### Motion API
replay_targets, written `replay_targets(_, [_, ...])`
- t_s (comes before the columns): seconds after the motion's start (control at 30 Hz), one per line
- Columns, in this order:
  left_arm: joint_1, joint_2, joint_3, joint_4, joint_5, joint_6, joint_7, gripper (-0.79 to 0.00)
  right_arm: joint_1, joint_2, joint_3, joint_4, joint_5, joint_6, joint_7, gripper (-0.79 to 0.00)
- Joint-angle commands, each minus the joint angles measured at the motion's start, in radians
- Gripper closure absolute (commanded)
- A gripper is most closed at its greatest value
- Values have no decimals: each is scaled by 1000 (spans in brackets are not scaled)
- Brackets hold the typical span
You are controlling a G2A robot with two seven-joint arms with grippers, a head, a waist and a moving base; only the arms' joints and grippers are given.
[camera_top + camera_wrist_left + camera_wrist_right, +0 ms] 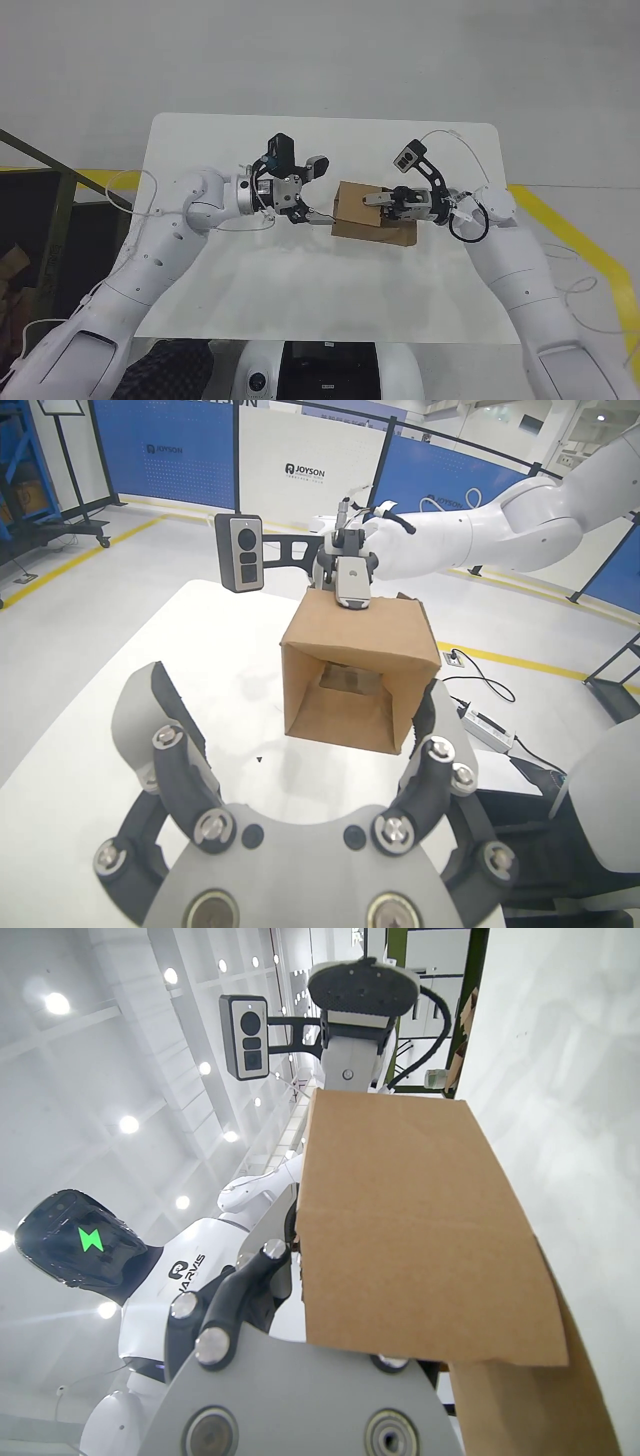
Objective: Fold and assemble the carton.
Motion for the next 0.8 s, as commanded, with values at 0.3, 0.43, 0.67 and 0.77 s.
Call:
replay_targets(0.3, [20,3,-24,-7,21,27,12,-785,61,-18,-40,90,9,-30,22,0])
replay_targets(0.43, [20,-1,-11,5,42,0,26,-785,74,-23,-48,108,18,-37,33,0])
replay_targets(0.67, [-22,-9,73,24,78,0,57,-785,87,-27,-57,121,14,-35,43,0])
replay_targets(0.77, [-40,-8,98,35,85,0,84,-785,92,-27,-62,124,0,-29,42,0])
